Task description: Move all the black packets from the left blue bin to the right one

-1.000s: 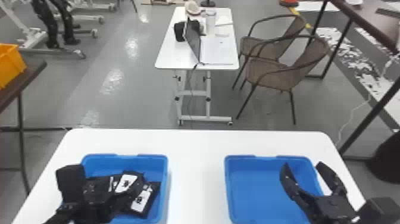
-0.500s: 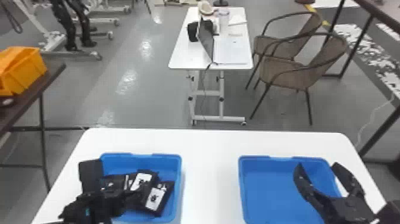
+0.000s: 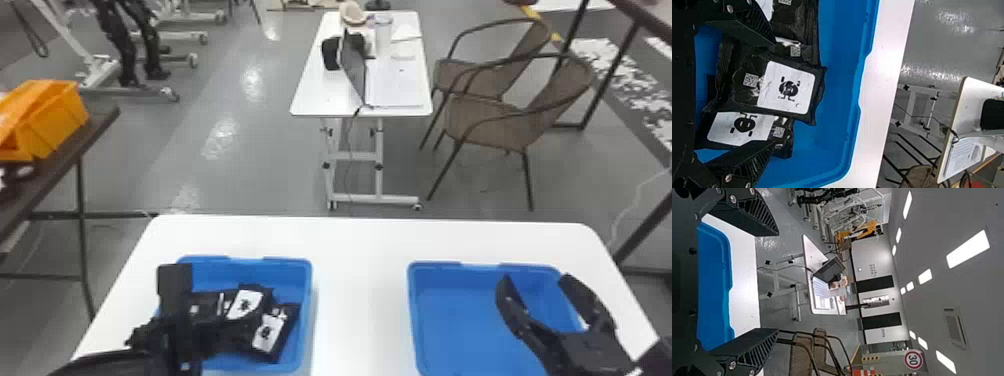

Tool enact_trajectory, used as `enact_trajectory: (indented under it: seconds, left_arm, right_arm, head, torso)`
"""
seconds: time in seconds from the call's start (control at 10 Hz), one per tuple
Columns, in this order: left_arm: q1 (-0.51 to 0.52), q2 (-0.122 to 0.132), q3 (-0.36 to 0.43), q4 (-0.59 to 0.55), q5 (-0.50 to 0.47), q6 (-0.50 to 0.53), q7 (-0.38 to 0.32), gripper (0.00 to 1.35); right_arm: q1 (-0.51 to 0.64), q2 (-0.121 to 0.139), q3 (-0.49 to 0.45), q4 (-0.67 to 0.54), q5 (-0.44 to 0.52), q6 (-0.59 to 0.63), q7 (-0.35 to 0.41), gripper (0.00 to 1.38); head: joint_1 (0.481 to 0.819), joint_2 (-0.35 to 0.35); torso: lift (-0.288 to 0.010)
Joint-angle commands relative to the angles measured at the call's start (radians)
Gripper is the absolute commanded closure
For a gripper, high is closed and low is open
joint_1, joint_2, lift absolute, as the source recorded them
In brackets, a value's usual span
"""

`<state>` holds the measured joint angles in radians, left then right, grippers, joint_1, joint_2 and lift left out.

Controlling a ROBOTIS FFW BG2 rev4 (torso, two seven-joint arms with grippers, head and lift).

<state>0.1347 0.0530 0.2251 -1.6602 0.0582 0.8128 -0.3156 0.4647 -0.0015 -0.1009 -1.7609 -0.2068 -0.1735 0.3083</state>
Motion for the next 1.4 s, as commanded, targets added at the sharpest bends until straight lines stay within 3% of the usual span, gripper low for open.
enact_trajectory:
  seconds: [0.0, 0.3, 1.0, 1.1, 1.2, 1.3]
  left_arm:
    - [-0.046, 0.011, -0.018, 0.066, -0.011, -0.003, -0.010, 0.14]
    - [-0.103, 0.013, -0.021, 0.132, -0.040, 0.005, -0.025, 0.14]
    - [-0.167, 0.018, -0.036, 0.185, -0.112, 0.155, -0.025, 0.17]
    - [-0.168, 0.025, -0.041, 0.183, -0.110, 0.170, -0.028, 0.30]
    - [-0.165, 0.031, -0.040, 0.185, -0.104, 0.170, -0.030, 0.58]
    - [-0.165, 0.033, -0.040, 0.185, -0.109, 0.167, -0.040, 0.71]
  right_arm:
    - [-0.001, 0.002, 0.000, 0.000, -0.002, 0.000, 0.000, 0.15]
    - [-0.001, 0.002, 0.000, 0.003, -0.006, 0.002, 0.000, 0.15]
    - [-0.006, 0.002, 0.003, 0.011, -0.022, 0.002, 0.000, 0.15]
    - [-0.006, 0.002, 0.003, 0.011, -0.022, 0.002, 0.000, 0.15]
    - [-0.006, 0.002, 0.003, 0.011, -0.023, 0.002, 0.000, 0.15]
    - [-0.006, 0.002, 0.003, 0.011, -0.023, 0.002, 0.000, 0.15]
  head:
    - [0.695, 0.079]
    - [0.695, 0.068]
    - [0.695, 0.072]
    - [0.695, 0.075]
    - [0.695, 0.079]
    - [0.695, 0.080]
  torso:
    - [0.000]
    - [0.000]
    - [0.000]
    - [0.000]
    - [0.000]
    - [0.000]
